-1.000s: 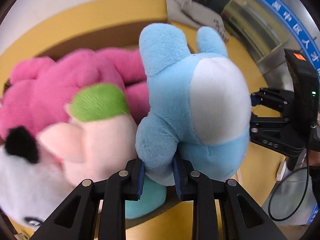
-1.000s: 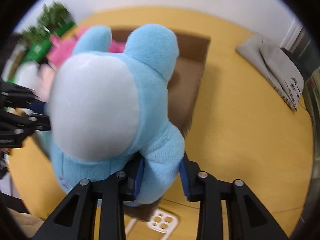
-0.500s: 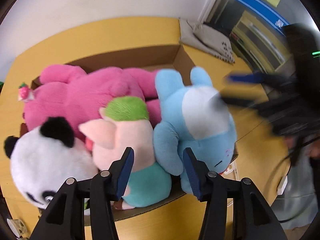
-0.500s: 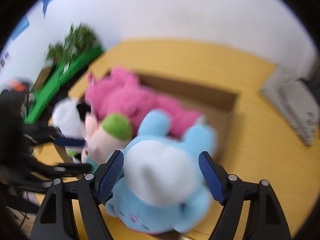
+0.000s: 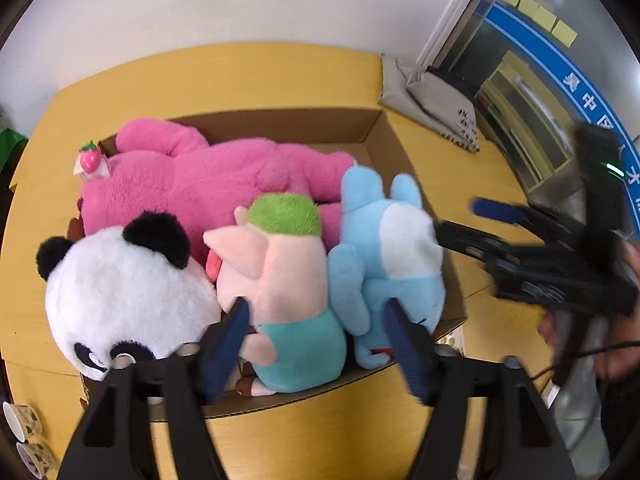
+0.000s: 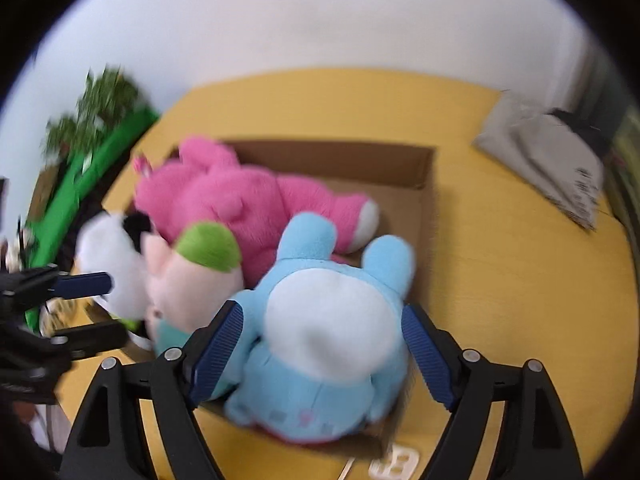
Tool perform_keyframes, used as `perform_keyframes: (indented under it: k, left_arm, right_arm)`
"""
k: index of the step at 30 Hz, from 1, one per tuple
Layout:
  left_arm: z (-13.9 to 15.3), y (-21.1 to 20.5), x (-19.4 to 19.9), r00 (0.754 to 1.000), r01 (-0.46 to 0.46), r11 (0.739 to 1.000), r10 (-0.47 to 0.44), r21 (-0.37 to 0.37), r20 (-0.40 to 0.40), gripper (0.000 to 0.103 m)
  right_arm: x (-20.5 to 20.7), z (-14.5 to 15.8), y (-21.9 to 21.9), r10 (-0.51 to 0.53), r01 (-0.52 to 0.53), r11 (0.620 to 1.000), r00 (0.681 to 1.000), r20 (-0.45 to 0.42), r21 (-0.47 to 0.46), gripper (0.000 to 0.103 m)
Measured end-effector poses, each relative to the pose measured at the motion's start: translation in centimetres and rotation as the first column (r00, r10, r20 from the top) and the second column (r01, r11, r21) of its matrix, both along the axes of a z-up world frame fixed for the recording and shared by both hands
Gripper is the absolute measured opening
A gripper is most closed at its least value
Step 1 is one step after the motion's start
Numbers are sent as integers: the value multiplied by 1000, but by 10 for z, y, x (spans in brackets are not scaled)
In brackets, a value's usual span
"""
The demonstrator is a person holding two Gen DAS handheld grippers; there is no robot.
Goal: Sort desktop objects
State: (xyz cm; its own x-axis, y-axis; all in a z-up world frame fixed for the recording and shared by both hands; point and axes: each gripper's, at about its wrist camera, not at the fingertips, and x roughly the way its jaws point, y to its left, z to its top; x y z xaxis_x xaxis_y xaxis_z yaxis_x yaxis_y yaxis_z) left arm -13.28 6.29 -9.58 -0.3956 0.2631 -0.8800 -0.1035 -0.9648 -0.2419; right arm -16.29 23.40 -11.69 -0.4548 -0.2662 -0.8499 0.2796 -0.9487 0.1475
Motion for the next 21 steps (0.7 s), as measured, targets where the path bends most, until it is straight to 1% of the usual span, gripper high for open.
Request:
perform_keyframes:
  k: [1, 2, 4, 6, 9, 17, 21]
  left_arm:
    - [5, 2, 1, 1000, -5, 1000, 5, 12, -12, 89]
    - [11, 3, 2, 1000, -10, 1000, 10, 21, -25, 90]
    - [21, 7, 7, 999, -20, 1000, 21, 14, -51, 95]
    - [28, 8, 14, 997, -39, 999, 39, -3, -61, 100]
    - [35, 7, 27, 997, -52, 999, 52, -2, -65, 101]
    - [53, -5, 67, 991, -97, 994, 92, -50, -98, 102]
    - [59, -13, 82, 987, -127, 990, 120, -54, -109, 102]
  right_arm:
    - [13, 9, -1, -12, 12, 1000, 1000, -8, 6, 90]
    - [24, 15, -2, -20, 20, 1000, 1000, -16, 19, 94]
    - [41, 23, -2, -32, 34, 998, 999, -29, 59, 103]
    - [54, 28, -4, -48, 52, 994, 998, -39, 91, 103]
    - [74, 36, -5, -69, 76, 988, 996, -51, 136, 103]
    - [101, 55, -15, -60, 73, 982, 995, -84, 171, 103]
    - [113, 66, -22, -50, 68, 981, 993, -105, 183, 103]
